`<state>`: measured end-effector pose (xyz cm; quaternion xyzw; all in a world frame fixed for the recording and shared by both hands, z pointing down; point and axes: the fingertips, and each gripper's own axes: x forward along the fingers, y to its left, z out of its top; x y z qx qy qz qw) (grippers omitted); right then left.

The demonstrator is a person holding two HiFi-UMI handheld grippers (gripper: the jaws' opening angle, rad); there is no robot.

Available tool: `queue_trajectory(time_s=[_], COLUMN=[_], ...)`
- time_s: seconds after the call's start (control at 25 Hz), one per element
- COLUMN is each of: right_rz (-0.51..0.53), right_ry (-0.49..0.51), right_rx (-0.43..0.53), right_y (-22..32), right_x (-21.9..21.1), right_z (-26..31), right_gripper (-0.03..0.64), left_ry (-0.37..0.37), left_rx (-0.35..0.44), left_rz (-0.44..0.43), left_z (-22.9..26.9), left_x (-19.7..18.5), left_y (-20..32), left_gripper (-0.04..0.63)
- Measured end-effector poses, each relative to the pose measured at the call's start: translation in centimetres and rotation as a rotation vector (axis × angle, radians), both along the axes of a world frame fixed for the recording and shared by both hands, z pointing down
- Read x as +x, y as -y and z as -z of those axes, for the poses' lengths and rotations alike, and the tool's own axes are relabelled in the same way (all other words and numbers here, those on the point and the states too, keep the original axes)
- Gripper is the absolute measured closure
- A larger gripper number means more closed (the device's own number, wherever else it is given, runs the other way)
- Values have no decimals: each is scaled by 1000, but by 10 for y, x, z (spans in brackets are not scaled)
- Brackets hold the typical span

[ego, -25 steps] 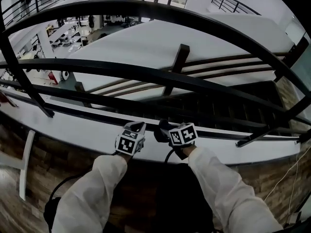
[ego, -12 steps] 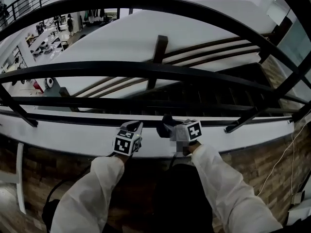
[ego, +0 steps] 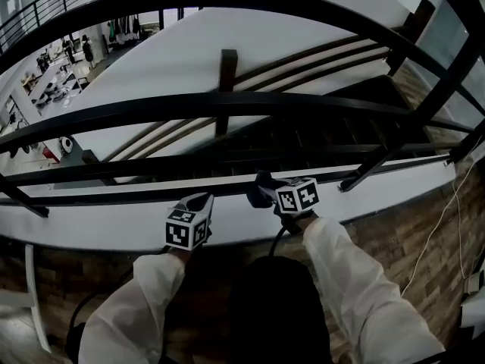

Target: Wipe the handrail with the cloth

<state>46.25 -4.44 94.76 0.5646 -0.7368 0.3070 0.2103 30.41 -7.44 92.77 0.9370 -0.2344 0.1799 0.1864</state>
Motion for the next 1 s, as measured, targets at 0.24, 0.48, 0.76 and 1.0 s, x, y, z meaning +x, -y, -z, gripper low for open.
queue_trajectory(time_s=[0.24,0.48,0.76,1.0], right_rz=[-66,-96,-166,-205], right_ry=[1,26,-27,-48], right_rx=[13,30,78,85], right_y=[-16,-26,-46,-59], right_x=[45,74,121,156], right_z=[3,2,4,6], right_gripper=[506,506,508,508], left_ry=[8,41,39,16], left_rx=[5,28,17,-12], left_rz=[-45,-138,-232,-327], left_z=[0,8,18,25], left_x=[23,56,114,166], left_y=[-9,-26,-49,-80], left_gripper=[597,597,597,595])
